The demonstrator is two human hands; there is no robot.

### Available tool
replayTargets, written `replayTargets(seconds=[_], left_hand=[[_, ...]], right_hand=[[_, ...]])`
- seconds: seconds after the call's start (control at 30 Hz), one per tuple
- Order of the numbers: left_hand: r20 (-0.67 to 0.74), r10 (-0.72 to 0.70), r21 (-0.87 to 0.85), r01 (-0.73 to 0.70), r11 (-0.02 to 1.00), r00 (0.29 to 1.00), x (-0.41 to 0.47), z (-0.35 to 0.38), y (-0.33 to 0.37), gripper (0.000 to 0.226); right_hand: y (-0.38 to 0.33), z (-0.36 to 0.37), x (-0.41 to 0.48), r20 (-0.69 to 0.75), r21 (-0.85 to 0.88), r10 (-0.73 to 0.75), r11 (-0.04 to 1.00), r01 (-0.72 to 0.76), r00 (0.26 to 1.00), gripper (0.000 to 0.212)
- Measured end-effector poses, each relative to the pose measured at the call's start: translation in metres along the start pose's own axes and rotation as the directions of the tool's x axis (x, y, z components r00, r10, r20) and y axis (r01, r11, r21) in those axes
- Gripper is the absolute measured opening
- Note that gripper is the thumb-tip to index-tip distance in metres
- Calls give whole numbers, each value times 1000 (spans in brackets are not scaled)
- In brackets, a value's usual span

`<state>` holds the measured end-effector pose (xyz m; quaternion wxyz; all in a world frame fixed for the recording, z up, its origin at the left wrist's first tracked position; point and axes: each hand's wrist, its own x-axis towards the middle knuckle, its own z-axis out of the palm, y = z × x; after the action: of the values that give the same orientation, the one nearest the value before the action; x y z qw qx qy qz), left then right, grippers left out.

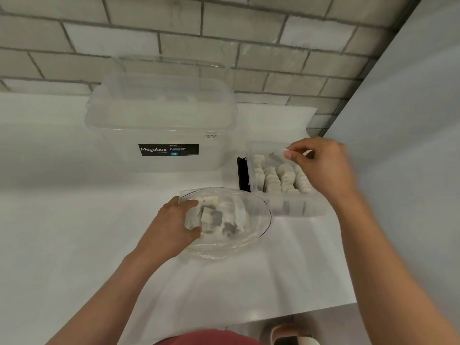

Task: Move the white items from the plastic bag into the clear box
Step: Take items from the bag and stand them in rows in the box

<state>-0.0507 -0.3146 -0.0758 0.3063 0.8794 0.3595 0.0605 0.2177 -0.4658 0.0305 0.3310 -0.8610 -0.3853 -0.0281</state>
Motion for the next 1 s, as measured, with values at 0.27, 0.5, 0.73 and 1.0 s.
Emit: replayTargets(seconds=[0.27, 0.5, 0.73, 1.0], left_hand=[[-8, -34, 27, 34, 999, 999, -2, -6, 4, 64], [-23, -47, 25, 47, 999, 999, -2, -10, 4, 64], [-23, -37, 29, 38, 999, 999, -1, -8, 2, 64], [-9, -9, 18, 9, 1000, 1000, 1, -8, 1, 67]], right_hand=[[26, 47, 22, 553, -112, 65, 994, -3, 831, 8], [31, 80, 40, 517, -199, 99, 980, 6, 850, 12], [39, 89, 39, 409, -234, 126, 972, -30, 904, 22], [-22, 27, -6, 6, 281, 23, 960, -24, 1000, 20]])
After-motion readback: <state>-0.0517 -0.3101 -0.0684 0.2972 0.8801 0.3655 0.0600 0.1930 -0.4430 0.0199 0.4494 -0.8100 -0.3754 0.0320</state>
